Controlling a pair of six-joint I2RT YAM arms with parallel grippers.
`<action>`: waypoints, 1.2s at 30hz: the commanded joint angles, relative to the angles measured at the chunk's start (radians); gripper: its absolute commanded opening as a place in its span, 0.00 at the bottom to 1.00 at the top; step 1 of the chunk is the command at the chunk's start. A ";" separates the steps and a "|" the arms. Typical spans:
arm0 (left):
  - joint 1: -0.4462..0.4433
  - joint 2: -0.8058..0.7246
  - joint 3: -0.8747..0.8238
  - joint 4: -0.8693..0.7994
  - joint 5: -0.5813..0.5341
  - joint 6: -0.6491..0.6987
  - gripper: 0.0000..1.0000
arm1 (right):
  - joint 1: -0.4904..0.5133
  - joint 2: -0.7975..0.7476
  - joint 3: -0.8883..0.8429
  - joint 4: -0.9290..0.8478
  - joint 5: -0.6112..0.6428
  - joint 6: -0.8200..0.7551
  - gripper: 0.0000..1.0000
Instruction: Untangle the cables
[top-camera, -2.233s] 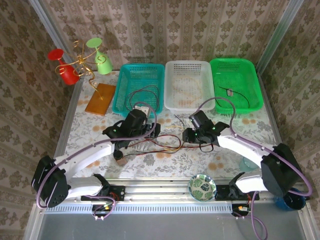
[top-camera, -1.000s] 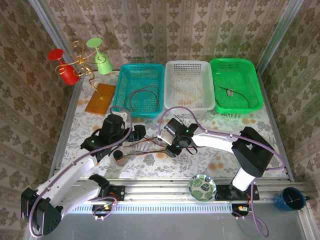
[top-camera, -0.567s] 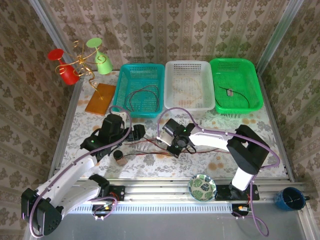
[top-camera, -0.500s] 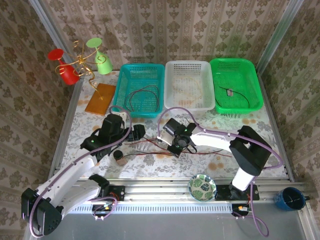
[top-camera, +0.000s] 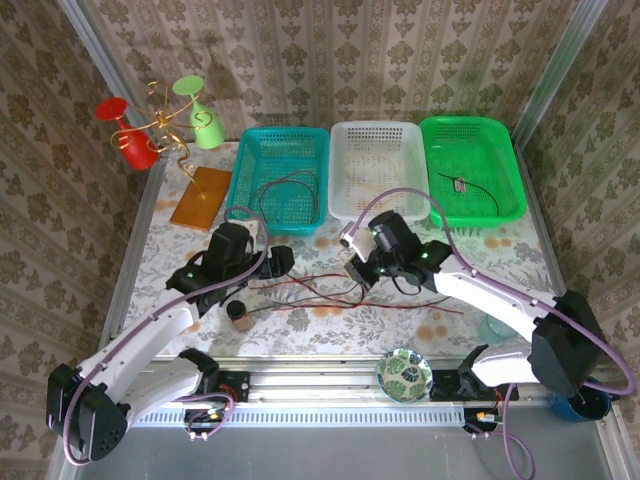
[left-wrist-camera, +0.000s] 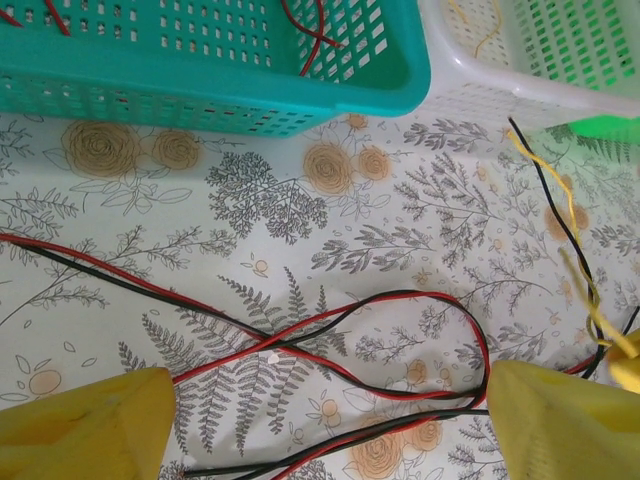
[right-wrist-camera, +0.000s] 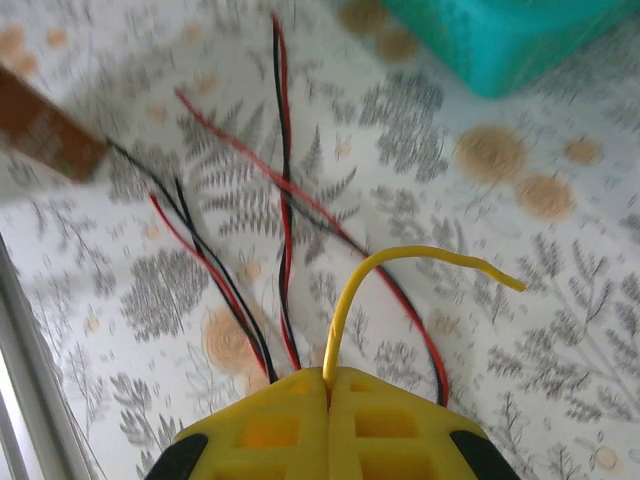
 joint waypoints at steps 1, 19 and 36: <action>-0.014 -0.001 0.029 0.017 0.006 0.040 0.82 | -0.026 -0.050 -0.026 0.113 -0.108 0.097 0.00; -0.080 -0.079 0.194 -0.038 0.026 0.493 0.87 | -0.130 -0.215 -0.022 0.240 -0.107 0.306 0.00; -0.101 0.013 0.285 0.028 0.167 0.573 0.87 | -0.160 -0.313 -0.085 0.564 0.003 0.585 0.00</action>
